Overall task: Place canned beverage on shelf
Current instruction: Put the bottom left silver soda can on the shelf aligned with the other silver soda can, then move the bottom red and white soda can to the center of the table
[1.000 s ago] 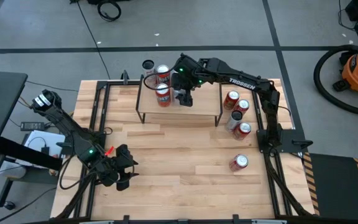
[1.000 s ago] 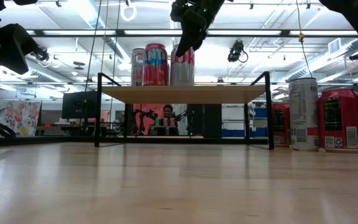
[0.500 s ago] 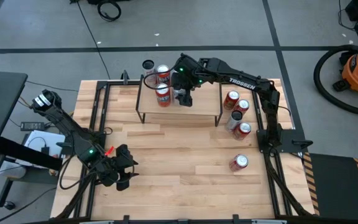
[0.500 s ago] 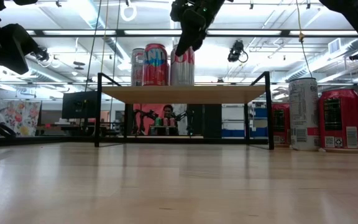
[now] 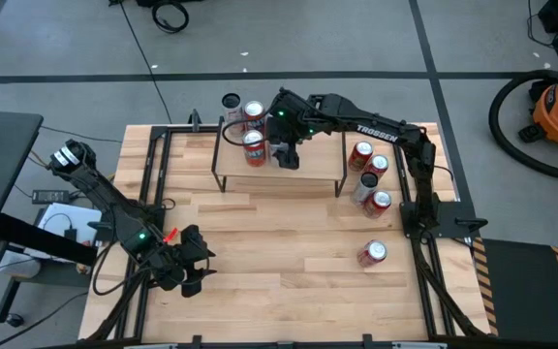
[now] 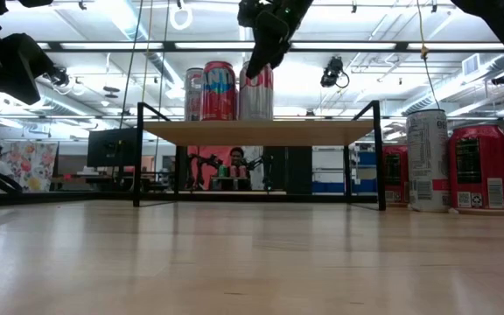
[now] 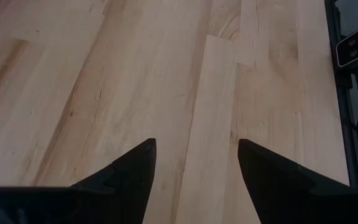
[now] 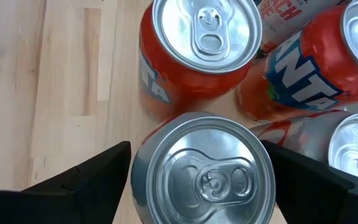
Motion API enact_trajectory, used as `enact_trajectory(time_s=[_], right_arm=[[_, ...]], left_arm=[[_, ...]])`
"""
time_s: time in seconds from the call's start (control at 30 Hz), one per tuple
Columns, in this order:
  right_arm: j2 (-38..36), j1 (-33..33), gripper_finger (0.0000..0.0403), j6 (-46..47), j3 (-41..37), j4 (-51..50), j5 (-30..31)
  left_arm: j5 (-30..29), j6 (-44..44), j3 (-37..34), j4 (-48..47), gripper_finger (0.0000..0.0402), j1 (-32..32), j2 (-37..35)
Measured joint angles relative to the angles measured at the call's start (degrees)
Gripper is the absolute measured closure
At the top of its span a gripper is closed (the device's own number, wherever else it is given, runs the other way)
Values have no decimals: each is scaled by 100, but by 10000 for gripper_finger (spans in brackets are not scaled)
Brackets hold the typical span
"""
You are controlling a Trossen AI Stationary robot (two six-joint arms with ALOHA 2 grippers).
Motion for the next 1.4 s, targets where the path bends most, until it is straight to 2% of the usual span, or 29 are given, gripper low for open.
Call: enact_trajectory(time_s=[0.63,0.9,1.13,1.27,1.4], right_arm=[[-9,11,43,99,153,40,0],[-11,60,11,104,672,-136,64],[-22,359,5,189,1276,-835,619],[-156,660,7,443,1231,-1346,939],[-211,944,10,910,1246,-2112,1367]], left_arm=[[4,-48,0,0,163,7,0],[4,-105,0,0,163,11,0],[-9,-102,0,-2,144,54,0],[34,142,2,-10,124,195,-2],[330,450,2,-8,121,413,-2]])
